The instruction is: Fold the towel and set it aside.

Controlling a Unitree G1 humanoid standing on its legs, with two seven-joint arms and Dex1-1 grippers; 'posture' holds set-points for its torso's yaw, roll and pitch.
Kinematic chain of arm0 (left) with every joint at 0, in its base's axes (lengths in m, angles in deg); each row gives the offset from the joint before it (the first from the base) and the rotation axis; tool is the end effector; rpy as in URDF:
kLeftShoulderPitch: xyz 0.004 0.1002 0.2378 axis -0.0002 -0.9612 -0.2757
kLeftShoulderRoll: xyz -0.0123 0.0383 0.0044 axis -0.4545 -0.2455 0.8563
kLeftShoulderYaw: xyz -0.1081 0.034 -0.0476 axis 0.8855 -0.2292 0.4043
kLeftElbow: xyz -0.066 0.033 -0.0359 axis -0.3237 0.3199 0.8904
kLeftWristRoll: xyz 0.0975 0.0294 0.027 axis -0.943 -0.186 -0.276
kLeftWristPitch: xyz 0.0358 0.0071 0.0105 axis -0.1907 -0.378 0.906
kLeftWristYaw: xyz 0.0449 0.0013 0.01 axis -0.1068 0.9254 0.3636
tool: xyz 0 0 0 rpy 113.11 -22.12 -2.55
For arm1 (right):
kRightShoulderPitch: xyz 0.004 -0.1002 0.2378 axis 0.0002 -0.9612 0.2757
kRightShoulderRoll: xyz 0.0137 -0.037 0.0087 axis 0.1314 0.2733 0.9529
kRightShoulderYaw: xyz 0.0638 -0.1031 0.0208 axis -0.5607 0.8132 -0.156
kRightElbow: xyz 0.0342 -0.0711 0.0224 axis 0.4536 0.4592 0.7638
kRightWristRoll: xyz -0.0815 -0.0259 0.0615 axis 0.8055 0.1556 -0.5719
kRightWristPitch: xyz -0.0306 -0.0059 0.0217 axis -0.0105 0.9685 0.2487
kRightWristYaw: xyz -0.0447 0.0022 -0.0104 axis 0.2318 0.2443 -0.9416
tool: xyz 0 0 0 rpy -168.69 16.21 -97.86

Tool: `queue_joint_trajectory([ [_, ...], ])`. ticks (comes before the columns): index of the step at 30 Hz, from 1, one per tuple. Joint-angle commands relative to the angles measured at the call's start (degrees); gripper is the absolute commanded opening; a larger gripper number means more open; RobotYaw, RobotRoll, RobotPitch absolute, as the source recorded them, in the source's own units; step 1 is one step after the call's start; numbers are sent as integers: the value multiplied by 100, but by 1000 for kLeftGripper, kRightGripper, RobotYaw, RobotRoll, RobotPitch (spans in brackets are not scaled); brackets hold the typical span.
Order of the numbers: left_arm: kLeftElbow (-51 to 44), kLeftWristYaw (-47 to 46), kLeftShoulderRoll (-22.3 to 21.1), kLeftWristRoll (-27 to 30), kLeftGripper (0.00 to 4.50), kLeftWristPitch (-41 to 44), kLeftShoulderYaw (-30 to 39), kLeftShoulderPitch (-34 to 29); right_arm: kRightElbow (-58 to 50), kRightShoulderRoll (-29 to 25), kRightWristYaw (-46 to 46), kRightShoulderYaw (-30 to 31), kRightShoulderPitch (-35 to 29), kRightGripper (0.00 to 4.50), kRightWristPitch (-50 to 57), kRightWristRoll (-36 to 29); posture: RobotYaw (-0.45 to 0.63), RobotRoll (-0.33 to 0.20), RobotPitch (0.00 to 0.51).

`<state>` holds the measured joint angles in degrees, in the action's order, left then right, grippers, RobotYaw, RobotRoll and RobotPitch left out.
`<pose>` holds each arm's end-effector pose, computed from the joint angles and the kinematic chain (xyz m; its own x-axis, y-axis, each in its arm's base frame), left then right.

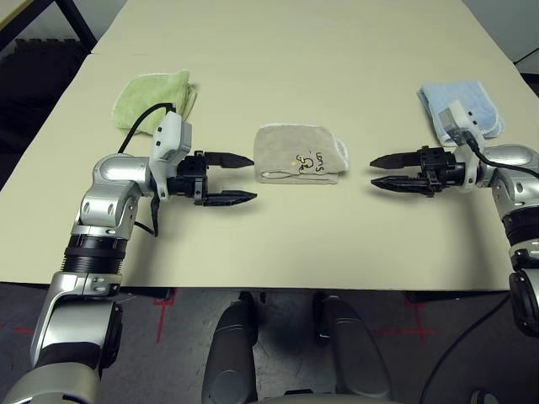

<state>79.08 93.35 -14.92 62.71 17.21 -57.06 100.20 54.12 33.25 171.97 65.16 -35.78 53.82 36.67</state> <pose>0.3163 0.2561 0.1895 0.1842 -0.9616 -0.2034 0.9425 0.1141 0.3142 0.3409 -0.2980 0.1795 0.2535 0.9278 -0.2739 -0.9649 0.2223 -0.1400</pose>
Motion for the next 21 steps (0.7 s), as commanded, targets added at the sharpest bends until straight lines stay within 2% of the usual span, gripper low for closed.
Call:
queue_joint_trajectory([
  [1,5,101,-25,-18,4500,-184,-69,-76,-166,-31,-249,-175,-13,4458,787,-265,-72,0,199],
  [5,15,103,-12,-31,4500,-271,-90,-36,-298,137,-1142,-610,191,4458,3120,-958,-68,0,196],
  [7,11,105,-12,-29,4500,-289,-103,-27,-320,297,-1913,-809,279,4458,4418,-1163,-65,0,197],
  [11,-80,83,-3,-15,4500,-273,-131,-33,-558,608,-2955,-1189,366,4458,5973,-1497,-57,0,203],
  [13,-138,65,2,-1,4500,-234,-139,-30,-599,787,-3448,-1286,472,4458,6477,-1549,-52,0,206],
  [17,-223,45,-3,22,4500,-173,-141,-27,-529,965,-4179,-1485,573,4458,6788,-1551,-39,0,210],
  [21,-361,18,-20,56,4500,-104,-125,-77,-527,958,-4476,-1675,569,4458,7004,-1671,-34,0,212],
])
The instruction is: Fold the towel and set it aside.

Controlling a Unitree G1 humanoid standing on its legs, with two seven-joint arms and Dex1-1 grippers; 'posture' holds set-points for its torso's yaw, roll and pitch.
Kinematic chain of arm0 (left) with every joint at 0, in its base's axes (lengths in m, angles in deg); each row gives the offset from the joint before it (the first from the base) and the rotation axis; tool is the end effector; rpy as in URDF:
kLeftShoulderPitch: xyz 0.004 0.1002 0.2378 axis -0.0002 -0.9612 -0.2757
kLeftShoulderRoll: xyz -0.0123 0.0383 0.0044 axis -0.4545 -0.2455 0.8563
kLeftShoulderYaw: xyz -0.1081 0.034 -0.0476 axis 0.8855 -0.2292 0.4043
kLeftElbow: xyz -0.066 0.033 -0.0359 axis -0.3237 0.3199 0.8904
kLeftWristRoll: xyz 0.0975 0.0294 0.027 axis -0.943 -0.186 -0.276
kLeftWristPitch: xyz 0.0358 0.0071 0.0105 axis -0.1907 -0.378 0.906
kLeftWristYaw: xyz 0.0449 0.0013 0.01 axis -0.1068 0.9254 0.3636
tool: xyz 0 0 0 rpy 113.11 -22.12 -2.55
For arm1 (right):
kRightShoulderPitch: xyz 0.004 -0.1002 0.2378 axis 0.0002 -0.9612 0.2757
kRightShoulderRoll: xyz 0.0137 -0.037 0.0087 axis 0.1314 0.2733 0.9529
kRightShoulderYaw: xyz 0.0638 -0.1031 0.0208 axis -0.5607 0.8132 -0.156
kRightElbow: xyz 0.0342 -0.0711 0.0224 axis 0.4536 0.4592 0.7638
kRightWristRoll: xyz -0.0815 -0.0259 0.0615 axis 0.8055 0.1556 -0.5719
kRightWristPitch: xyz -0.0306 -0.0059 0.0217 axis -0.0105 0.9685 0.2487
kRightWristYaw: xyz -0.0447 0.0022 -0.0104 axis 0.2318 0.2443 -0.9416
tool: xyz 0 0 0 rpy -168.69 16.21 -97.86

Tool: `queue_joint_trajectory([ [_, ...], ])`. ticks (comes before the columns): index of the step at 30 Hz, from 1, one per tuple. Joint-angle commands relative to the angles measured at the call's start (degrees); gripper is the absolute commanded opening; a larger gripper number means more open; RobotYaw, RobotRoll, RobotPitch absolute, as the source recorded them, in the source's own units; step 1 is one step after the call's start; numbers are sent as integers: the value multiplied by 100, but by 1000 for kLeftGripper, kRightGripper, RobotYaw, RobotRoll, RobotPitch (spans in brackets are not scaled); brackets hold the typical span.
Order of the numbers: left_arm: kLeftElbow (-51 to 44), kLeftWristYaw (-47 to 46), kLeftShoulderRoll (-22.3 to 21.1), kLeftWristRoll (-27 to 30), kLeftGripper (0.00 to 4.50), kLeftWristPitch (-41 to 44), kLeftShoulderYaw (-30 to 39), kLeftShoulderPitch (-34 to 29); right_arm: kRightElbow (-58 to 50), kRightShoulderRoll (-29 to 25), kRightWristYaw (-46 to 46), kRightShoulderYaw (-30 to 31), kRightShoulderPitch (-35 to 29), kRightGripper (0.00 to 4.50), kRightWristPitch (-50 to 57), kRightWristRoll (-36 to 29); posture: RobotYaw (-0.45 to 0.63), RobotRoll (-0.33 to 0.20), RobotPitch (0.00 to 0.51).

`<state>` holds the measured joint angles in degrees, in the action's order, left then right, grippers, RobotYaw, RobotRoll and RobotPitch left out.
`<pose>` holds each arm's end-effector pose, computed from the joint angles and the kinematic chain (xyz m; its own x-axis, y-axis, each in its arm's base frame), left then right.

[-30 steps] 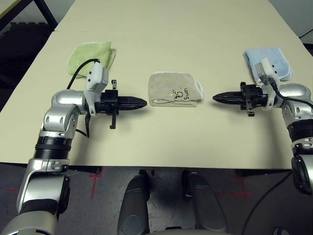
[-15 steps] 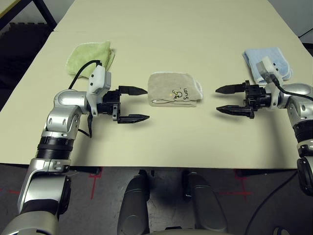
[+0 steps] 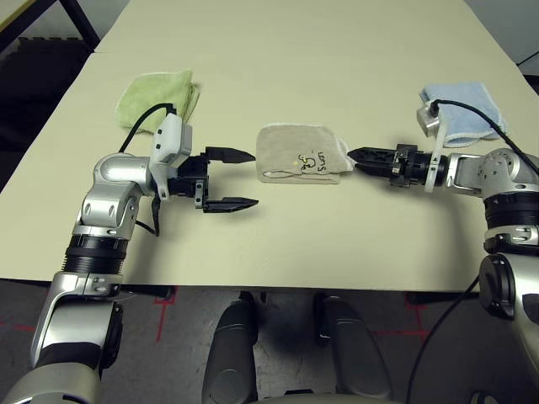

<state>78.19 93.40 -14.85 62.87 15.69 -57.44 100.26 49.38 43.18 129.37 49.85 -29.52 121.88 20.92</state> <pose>0.3155 0.2527 0.1923 0.1703 -0.9644 -0.2022 0.9331 0.0918 0.3477 0.3420 -0.2535 0.1677 0.5604 0.7911 -0.2452 -0.4302 0.5310 0.7301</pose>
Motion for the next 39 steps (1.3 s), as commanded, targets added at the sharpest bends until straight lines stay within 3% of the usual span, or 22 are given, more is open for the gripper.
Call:
queue_joint_trajectory([
  [1,-306,5,-32,49,4500,66,-83,-102,-98,-45,-247,-156,-83,4458,247,-127,-34,0,212],
  [10,-348,-11,-22,27,4500,124,-105,-77,-323,485,-647,-62,-264,4458,399,-298,-24,0,216],
  [18,-432,-28,-40,35,4500,194,-114,-72,288,1085,-964,-127,128,4458,-160,-209,-11,0,217],
  [27,-537,-87,-35,28,4500,254,-103,-121,789,1165,-934,-53,435,4458,-584,-153,-5,0,215],
  [30,-547,-94,-39,29,4500,263,-109,-134,754,1135,-905,-34,398,3845,-569,-185,-9,0,214],
  [39,-478,-70,-22,3,4500,243,-145,-104,407,1040,-802,-61,271,403,-258,-404,-22,0,210],
])
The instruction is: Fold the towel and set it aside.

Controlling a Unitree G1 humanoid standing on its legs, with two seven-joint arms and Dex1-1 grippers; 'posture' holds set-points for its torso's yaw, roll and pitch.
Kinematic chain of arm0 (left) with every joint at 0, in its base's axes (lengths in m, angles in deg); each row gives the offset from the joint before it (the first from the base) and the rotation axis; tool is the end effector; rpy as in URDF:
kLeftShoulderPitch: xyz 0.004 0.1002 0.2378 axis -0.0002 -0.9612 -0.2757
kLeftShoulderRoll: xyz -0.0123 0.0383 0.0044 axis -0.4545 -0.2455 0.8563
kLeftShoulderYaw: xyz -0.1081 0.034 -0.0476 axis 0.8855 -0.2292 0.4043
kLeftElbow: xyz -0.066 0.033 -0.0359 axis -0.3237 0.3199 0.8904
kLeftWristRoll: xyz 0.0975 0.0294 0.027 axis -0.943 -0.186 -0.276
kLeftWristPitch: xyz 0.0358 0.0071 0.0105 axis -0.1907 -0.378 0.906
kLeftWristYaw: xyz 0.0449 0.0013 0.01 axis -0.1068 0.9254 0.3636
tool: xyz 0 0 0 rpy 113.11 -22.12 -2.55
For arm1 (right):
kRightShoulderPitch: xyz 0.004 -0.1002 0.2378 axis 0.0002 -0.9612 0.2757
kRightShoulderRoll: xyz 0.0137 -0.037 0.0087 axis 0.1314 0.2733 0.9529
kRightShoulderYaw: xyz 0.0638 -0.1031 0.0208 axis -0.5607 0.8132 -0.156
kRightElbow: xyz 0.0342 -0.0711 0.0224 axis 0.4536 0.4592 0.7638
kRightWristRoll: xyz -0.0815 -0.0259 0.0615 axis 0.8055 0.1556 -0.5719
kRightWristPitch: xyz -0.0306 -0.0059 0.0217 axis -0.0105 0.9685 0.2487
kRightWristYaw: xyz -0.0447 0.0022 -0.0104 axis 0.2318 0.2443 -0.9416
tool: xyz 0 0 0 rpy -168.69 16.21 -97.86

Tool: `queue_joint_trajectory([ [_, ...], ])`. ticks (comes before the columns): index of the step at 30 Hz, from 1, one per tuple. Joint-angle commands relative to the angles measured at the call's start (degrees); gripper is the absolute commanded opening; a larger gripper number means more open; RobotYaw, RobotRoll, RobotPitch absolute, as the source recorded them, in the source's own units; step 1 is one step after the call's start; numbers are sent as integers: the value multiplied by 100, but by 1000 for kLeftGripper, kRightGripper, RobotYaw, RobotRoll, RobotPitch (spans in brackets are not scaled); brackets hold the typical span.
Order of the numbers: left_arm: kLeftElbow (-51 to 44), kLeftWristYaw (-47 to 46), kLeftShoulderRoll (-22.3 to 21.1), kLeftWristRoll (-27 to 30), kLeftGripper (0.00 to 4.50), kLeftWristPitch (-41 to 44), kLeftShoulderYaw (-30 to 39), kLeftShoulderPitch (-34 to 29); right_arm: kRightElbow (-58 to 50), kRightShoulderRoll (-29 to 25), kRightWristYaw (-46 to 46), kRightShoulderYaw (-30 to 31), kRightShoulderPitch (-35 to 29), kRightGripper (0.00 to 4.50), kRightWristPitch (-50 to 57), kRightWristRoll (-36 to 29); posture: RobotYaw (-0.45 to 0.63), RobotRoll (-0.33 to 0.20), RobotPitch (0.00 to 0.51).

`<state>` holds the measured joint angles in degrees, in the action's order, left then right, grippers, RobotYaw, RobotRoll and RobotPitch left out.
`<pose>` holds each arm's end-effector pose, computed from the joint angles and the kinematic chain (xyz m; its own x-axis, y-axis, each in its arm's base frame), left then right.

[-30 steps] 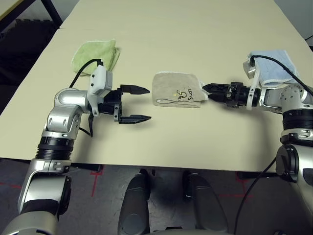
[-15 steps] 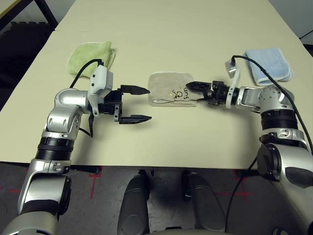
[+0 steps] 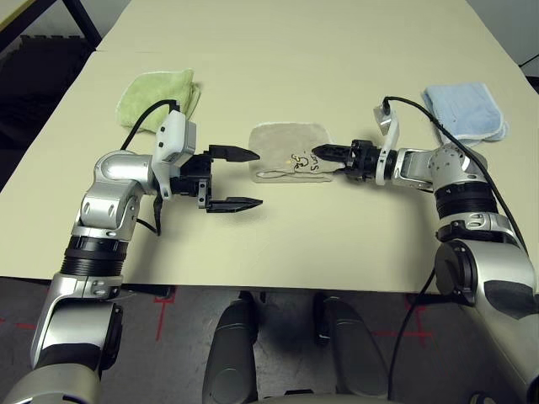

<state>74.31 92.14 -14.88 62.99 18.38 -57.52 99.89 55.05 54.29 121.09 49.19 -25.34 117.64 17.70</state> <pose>0.3116 0.2462 0.1980 0.1672 -0.9645 -0.2044 0.9307 0.0860 0.3556 0.3619 -0.1880 0.1553 0.5065 0.8411 -0.1900 -0.4340 0.4390 0.7867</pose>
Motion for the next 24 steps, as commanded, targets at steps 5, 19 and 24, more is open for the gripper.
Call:
queue_joint_trajectory([
  [5,-79,49,-18,-4,4500,-26,-158,-77,-435,-201,5,-178,-267,48,331,-264,-31,0,208],
  [19,326,-476,141,-57,4500,-97,1,-27,-263,250,-1034,-1772,57,48,-3583,-496,-90,0,193],
  [24,1016,-986,279,-99,4500,-273,228,270,1025,88,-1608,-2150,666,48,-5611,-406,-115,0,197],
])
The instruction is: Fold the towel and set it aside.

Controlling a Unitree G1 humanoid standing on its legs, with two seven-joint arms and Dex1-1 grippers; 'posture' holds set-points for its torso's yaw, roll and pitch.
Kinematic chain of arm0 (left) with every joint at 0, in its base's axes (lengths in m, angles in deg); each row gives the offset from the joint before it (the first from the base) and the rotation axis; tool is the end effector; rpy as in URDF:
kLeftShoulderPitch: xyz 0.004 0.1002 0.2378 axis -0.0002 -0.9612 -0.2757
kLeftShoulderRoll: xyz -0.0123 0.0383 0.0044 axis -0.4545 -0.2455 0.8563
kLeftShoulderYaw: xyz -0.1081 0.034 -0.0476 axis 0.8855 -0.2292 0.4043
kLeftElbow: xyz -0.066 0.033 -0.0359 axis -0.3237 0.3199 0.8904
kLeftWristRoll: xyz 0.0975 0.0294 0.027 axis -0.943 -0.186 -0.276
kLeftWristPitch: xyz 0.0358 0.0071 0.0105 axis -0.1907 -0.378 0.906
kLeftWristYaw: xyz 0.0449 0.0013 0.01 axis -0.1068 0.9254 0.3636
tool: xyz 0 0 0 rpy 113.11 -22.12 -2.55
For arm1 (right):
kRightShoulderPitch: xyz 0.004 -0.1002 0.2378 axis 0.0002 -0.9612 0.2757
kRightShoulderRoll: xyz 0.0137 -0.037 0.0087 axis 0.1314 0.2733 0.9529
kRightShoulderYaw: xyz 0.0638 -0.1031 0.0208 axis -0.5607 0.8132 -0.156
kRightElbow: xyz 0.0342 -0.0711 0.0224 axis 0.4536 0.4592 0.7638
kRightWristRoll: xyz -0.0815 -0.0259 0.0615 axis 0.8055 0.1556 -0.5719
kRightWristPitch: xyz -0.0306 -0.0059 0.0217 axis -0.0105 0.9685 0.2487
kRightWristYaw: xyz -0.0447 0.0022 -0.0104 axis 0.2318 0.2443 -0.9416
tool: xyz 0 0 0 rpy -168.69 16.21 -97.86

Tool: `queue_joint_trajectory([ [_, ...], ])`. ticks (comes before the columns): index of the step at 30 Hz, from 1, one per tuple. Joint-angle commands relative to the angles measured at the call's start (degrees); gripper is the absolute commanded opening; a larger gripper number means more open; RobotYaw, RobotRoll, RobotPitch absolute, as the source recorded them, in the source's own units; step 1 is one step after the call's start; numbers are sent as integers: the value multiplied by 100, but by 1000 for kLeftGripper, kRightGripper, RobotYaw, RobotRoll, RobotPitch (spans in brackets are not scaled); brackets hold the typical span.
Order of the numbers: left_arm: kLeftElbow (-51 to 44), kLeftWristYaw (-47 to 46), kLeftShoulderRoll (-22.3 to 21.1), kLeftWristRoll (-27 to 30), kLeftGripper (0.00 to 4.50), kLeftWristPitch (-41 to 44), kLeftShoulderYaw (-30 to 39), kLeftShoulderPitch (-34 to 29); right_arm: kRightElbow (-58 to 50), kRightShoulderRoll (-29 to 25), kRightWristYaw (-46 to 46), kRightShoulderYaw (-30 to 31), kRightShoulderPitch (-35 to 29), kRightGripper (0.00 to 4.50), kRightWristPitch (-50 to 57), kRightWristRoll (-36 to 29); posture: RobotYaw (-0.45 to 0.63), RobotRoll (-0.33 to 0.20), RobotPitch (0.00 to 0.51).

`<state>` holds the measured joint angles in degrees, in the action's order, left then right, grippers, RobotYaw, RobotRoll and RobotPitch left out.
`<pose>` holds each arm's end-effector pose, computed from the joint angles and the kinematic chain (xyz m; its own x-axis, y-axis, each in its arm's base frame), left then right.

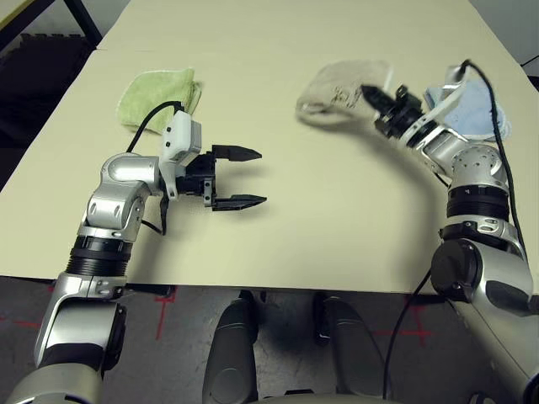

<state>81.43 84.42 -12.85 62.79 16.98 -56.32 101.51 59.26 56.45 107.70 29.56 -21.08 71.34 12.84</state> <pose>0.3220 0.2525 0.1867 0.3277 -0.9381 -0.1121 0.9047 0.2775 0.3232 0.3784 -0.2264 0.1904 0.9004 0.2138 0.3790 -0.4298 0.5723 0.6984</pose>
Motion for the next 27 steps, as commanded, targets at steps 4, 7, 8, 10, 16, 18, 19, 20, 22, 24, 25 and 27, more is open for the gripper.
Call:
queue_joint_trajectory([
  [4,552,-462,253,-101,4500,-290,163,151,1566,-328,-600,-175,603,48,-2092,316,-112,0,195],
  [7,376,-382,354,35,4500,-276,171,78,2058,-483,-744,-173,766,48,-2648,408,-106,0,193],
  [8,272,-311,362,95,4500,-215,162,49,2178,-537,-770,-186,803,48,-2764,418,-102,0,192],
  [10,97,-162,337,179,4500,-98,118,9,2358,-641,-835,-194,844,48,-2937,441,-102,0,192],
  [16,-152,33,256,197,4500,37,63,-23,2609,-907,-975,-226,795,48,-3157,481,-93,0,190],
  [18,-199,44,248,194,4500,74,64,-21,2655,-981,-1013,-225,745,48,-3141,505,-93,0,189],
  [19,-228,58,238,189,4500,86,56,-28,2676,-1010,-1015,-204,710,48,-3126,538,-95,0,190],
  [20,-247,71,231,185,4500,93,50,-32,2692,-1034,-1017,-163,673,48,-3126,594,-95,0,190],
  [22,-262,86,225,177,4500,106,50,-38,2719,-1049,-1023,-110,617,48,-3114,681,-95,0,188],
  [24,-269,91,219,176,4500,129,49,-41,2748,-1053,-1066,-94,554,48,-3071,725,-95,0,188],
  [25,-274,92,217,175,4500,138,47,-42,2758,-1054,-1086,-96,530,48,-3046,732,-95,0,188],
  [27,-281,101,207,174,4500,161,46,-39,2775,-1046,-1171,-70,474,48,-3004,783,-100,0,190],
])
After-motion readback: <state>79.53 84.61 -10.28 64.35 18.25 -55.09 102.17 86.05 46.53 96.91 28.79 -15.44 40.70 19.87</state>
